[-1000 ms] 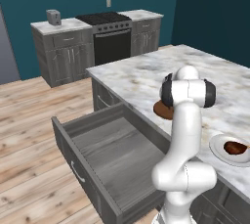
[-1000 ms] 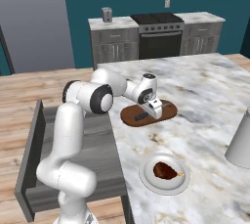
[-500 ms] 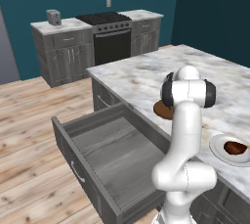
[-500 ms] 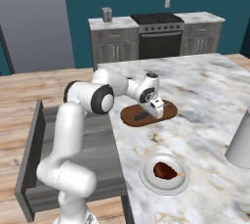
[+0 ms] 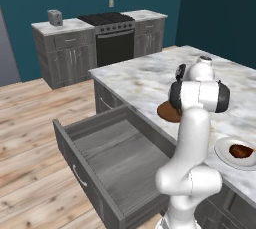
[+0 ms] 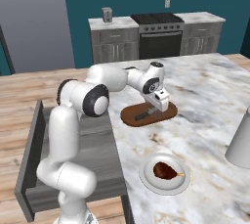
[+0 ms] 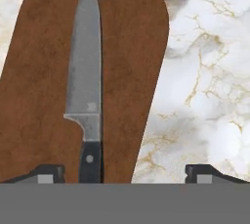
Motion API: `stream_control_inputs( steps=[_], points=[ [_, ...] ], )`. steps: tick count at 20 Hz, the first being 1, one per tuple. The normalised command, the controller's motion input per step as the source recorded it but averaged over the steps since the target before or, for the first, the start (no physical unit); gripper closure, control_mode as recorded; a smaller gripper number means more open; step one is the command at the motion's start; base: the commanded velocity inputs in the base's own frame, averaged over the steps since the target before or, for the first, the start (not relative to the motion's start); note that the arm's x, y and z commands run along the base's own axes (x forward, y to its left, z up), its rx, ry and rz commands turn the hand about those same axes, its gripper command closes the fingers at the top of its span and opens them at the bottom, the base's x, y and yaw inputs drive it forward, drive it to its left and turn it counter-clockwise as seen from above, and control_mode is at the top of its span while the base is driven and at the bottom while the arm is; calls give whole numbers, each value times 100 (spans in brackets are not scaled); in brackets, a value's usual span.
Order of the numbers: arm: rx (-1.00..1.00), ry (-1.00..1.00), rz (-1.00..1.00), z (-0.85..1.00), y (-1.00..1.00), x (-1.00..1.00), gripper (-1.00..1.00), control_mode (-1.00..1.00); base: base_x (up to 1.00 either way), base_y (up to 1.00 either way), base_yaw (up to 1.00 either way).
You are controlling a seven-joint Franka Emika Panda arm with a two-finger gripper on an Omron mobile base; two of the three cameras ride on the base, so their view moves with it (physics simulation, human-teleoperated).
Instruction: Pick up the knife from the drawer and place it on the cutting board. Then place the meat from the plate to the cutting board.
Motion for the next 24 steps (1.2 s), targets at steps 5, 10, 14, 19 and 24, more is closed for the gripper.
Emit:
stream_control_inputs(
  steps=[5,10,14,19,24],
  points=[
    [0,-1,1,13,-18,-100,-100,-100,0,0,0],
    [0,0,2,32,0,-100,-100,-100,0,0,0],
    [0,0,3,37,0,-100,-100,-100,0,0,0],
    [0,0,0,21,0,-93,-100,-100,0,0,0],
    [0,0,-8,0,0,-83,-100,-100,0,0,0]
  ],
)
